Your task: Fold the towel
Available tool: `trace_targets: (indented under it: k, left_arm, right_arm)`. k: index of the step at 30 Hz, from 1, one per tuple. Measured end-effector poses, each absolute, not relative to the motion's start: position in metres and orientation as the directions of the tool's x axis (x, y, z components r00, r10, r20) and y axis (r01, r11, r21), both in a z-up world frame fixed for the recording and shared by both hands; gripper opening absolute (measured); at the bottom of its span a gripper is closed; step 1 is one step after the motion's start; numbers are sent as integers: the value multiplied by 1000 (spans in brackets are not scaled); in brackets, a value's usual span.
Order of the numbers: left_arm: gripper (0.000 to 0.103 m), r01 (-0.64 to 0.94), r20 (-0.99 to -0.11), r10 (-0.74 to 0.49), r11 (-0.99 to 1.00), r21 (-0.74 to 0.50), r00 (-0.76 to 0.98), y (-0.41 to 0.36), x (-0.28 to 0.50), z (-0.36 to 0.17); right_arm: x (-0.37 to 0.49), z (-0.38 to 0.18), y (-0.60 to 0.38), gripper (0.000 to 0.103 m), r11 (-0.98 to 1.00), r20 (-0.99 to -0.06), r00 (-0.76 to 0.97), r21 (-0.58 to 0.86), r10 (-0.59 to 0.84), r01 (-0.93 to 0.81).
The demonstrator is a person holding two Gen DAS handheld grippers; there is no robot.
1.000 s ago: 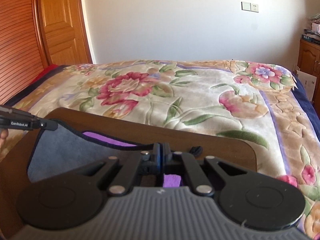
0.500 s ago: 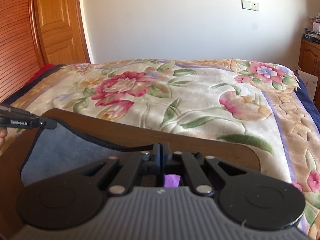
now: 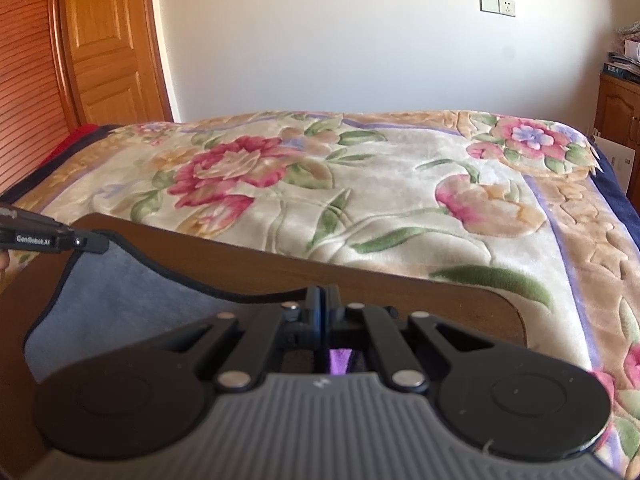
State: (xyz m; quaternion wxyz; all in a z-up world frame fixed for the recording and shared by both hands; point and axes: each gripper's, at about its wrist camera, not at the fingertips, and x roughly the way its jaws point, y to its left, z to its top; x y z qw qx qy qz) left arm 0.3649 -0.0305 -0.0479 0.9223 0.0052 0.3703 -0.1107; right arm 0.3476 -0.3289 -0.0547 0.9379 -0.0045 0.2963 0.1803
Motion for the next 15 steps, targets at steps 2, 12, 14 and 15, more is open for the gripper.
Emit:
trace_targets:
  k: [2,12,14,15]
  left_arm:
    - [2,203,-688,-196,977,-71,699,-30,367,-51]
    - [2,189,-697,-169,981,-48,697,-31,372,-61]
    - [2,179,-703,-156,983,-42,694,-31,374,-64]
    - [3,175,-707,-154,984,-43,691,-31,374,-66]
  right_arm:
    - [350,-58,-330,3,937,-561,759,97,331,-337]
    - [354,-66,-334,3,939,-570,755,103,325,-327]
    - [355,-69,-334,3,940,-573,753,105,323,-324]
    - [356,-70,-334,3,941,-574,754,105,321,-321]
